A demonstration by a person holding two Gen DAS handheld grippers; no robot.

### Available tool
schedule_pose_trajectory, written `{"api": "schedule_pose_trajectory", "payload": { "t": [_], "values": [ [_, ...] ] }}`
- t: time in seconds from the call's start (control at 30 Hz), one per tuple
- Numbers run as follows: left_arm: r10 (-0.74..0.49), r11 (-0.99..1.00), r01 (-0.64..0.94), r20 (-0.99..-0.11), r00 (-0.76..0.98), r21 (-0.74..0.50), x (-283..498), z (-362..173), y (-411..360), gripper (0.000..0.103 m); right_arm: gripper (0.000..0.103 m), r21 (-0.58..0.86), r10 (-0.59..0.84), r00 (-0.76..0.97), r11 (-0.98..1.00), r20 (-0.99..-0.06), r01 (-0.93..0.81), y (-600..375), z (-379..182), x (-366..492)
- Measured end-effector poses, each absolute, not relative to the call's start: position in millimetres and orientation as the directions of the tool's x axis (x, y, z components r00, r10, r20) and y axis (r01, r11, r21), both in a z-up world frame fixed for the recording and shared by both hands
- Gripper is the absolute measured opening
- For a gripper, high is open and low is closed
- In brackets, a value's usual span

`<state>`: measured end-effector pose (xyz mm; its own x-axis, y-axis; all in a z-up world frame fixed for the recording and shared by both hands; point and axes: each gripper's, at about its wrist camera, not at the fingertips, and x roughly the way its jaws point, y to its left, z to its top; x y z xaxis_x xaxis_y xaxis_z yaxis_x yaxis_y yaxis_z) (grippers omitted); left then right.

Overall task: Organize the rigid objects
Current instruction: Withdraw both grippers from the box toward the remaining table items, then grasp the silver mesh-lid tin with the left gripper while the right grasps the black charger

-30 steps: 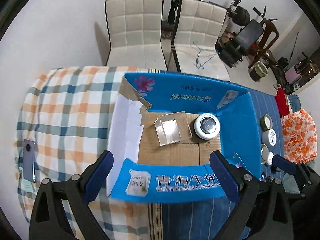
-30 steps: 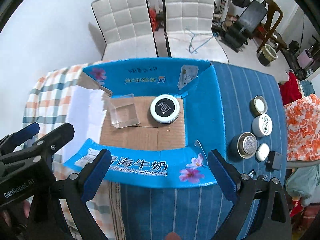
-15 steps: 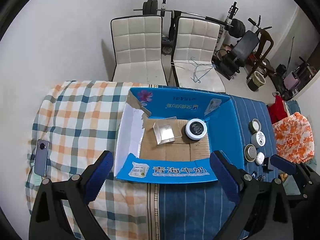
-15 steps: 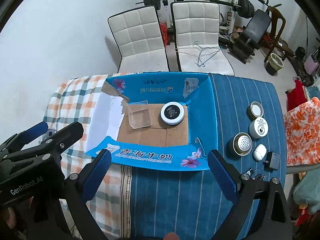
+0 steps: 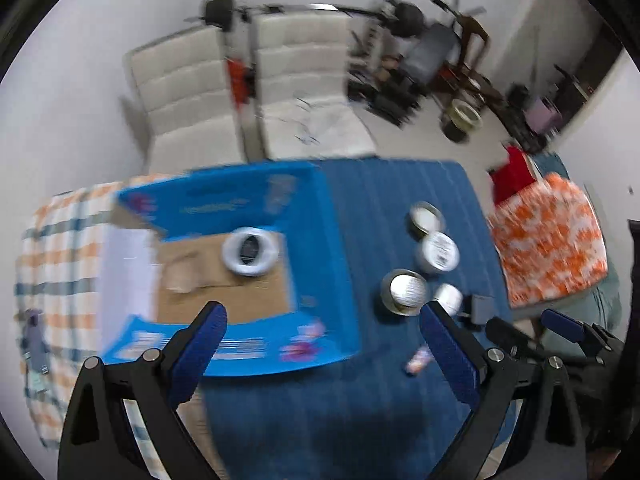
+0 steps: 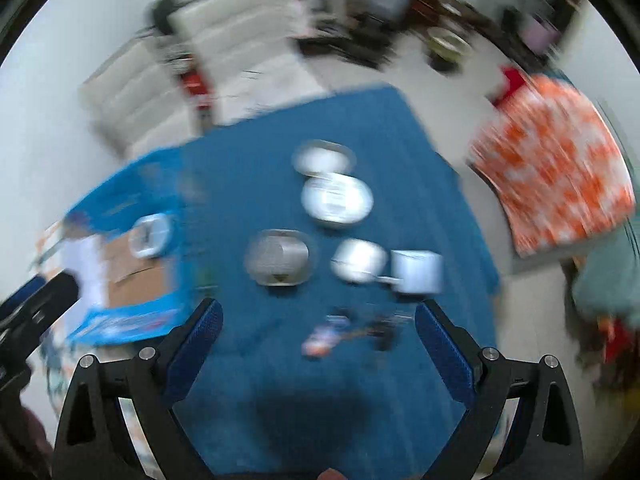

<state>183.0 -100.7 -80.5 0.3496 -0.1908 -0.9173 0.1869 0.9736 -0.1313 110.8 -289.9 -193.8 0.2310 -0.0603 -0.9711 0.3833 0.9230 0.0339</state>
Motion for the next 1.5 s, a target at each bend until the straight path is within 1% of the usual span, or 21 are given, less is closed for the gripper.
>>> {"api": "schedule_pose_trajectory", "payload": {
  "t": [0.13,0.23,0.3,0.47,0.6,0.63,0.73,0.8,0.87,0.9,0.93,0.97,1.0,1.03,1.07,1.27,1.5],
  "values": [
    [-0.206,0.957,0.254,-0.947,0.245,-0.143,197.2,-131.6,-172.9,0.099,0.099,0.026,-0.065,0.171,0.877,-0.983,0.479,-363.6,-237.8,105.9],
    [-0.211,0.951,0.266,-0.960,0.187,-0.157,207.2,-166.7,-209.8,0.099,0.099,0.037,-0.034,0.131,0.861,-0.991,0.508,-388.9,-269.7,107.6],
    [-0.190,0.954,0.263,-0.968,0.162,-0.143,217.1,-187.5,-226.9,0.099,0.099,0.052,-0.003,0.103,0.850,-0.995,0.525,-401.7,-294.0,112.5],
    [-0.114,0.962,0.260,-0.990,0.085,-0.089,240.5,-240.8,-247.1,0.099,0.099,0.084,0.067,0.050,0.838,-0.996,0.539,-407.1,-340.8,124.4],
    [-0.055,0.964,0.262,-0.998,0.030,-0.045,249.9,-272.9,-255.1,0.099,0.099,0.077,0.086,0.011,0.827,-0.996,0.557,-408.0,-369.4,133.7],
    [-0.045,0.965,0.261,-0.999,0.020,-0.038,251.4,-277.9,-255.7,0.099,0.099,0.075,0.087,0.005,0.825,-0.996,0.560,-407.3,-372.2,136.5],
    [-0.029,0.964,0.266,-0.999,-0.018,-0.032,251.6,-295.8,-260.5,0.099,0.093,0.064,0.092,-0.020,0.821,-0.996,0.568,-406.5,-384.5,141.2],
    [-0.013,0.962,0.274,-0.999,-0.042,-0.024,249.2,-307.9,-264.7,0.099,0.093,0.030,0.050,-0.021,0.829,-0.999,0.559,-402.6,-387.2,142.4],
    [-0.008,0.960,0.280,-0.999,-0.050,-0.021,246.9,-315.0,-267.9,0.098,0.092,-0.010,0.004,-0.025,0.842,-1.000,0.539,-395.9,-388.8,144.5],
    [0.004,0.956,0.292,-0.999,-0.045,-0.010,243.8,-319.0,-271.3,0.095,0.089,-0.034,-0.026,-0.023,0.847,-0.999,0.531,-393.5,-388.2,144.8],
    [0.002,0.954,0.300,-0.999,-0.045,-0.012,242.3,-321.7,-273.8,0.078,0.088,-0.051,-0.049,-0.018,0.850,-0.999,0.525,-390.6,-387.5,144.9],
    [0.004,0.953,0.303,-0.999,-0.044,-0.009,240.4,-323.9,-274.9,0.075,0.084,-0.054,-0.061,-0.005,0.850,-0.998,0.523,-387.0,-386.6,143.9],
    [0.002,0.952,0.305,-1.000,-0.019,-0.004,238.5,-321.9,-276.5,0.074,0.080,-0.057,-0.067,0.000,0.852,-0.998,0.520,-385.2,-385.5,144.1],
    [0.002,0.950,0.313,-1.000,-0.005,0.000,236.0,-320.6,-278.1,0.071,0.067,-0.061,-0.075,0.008,0.859,-0.997,0.509,-380.8,-382.6,145.0],
    [-0.003,0.949,0.314,-1.000,0.004,-0.002,233.0,-318.8,-278.7,0.069,0.060,-0.075,-0.087,0.000,0.869,-0.996,0.489,-373.4,-380.9,146.6],
    [0.012,0.947,0.321,-0.999,0.030,0.021,215.5,-311.3,-278.5,0.069,0.059,-0.072,-0.078,-0.009,0.865,-0.997,0.496,-370.6,-378.6,138.9],
    [-0.018,0.942,0.335,-0.996,0.092,0.014,180.4,-281.9,-279.8,0.069,0.059,-0.088,-0.110,0.024,0.888,-0.994,0.451,-360.2,-366.7,119.2]
  ]
}}
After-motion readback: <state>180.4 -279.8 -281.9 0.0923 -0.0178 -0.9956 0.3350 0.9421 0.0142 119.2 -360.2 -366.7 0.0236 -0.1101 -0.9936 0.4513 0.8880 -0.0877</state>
